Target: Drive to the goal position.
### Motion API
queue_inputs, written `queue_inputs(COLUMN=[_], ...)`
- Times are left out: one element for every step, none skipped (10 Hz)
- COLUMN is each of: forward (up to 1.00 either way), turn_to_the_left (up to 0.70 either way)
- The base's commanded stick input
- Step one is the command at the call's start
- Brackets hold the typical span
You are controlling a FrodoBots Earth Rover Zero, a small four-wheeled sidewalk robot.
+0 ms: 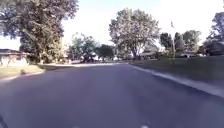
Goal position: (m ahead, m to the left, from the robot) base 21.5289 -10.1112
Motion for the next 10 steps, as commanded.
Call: queue_inputs(forward=[1.0, 1.0, 1.0, 1.0, 1.0, 1.0, 1.0, 1.0, 1.0, 1.0], turn_to_the_left=[0.0, 0.0, 0.0, 0.0, 0.0, 0.0, 0.0, 0.0, 0.0, 0.0])
